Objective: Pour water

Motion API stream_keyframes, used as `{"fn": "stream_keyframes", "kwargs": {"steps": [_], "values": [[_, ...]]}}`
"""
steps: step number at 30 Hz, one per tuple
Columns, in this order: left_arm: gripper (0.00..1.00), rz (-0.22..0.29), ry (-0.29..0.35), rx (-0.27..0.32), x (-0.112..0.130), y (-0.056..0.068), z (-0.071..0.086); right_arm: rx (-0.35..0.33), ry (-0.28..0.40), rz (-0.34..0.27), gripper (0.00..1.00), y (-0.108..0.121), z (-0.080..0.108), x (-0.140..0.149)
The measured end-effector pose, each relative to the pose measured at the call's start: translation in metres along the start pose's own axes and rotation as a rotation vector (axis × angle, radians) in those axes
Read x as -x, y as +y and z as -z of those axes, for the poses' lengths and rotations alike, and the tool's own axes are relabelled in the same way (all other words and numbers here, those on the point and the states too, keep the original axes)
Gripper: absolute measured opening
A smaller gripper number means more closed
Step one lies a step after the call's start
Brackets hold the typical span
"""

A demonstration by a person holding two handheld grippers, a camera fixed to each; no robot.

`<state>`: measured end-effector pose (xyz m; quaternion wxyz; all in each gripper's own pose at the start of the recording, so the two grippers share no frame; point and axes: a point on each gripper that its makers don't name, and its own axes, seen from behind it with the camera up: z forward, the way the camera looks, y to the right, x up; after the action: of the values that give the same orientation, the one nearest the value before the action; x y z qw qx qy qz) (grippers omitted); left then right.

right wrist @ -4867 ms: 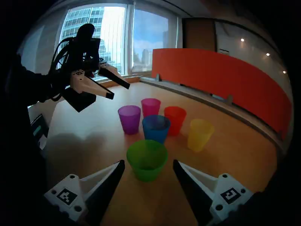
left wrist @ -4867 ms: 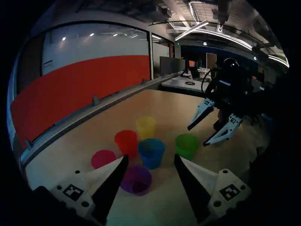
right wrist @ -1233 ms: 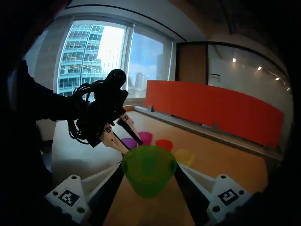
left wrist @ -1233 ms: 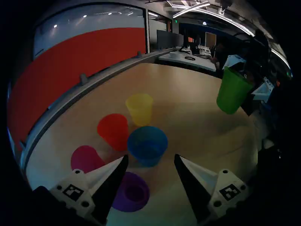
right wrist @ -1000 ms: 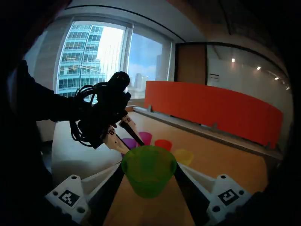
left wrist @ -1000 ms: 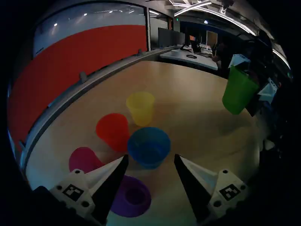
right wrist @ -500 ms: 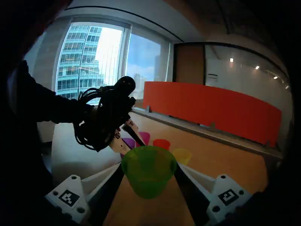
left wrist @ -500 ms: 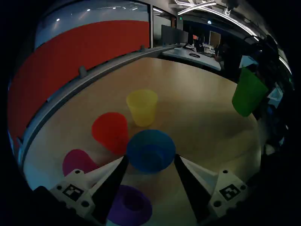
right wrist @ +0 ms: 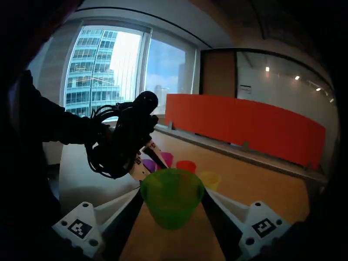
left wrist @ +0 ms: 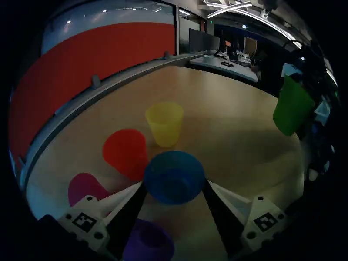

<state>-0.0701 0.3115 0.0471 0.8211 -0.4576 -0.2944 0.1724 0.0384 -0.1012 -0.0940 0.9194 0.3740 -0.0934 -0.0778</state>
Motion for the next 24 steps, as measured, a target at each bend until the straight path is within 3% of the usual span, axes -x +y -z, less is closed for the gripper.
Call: {"fn": "stream_keyframes", "kwargs": {"steps": [24], "values": [[0.86,0.027,0.017,-0.022,-0.0014,-0.0040,-0.0024,0.004,-0.004,-0.004,0.92,0.0020,-0.0002,0.0017]]}}
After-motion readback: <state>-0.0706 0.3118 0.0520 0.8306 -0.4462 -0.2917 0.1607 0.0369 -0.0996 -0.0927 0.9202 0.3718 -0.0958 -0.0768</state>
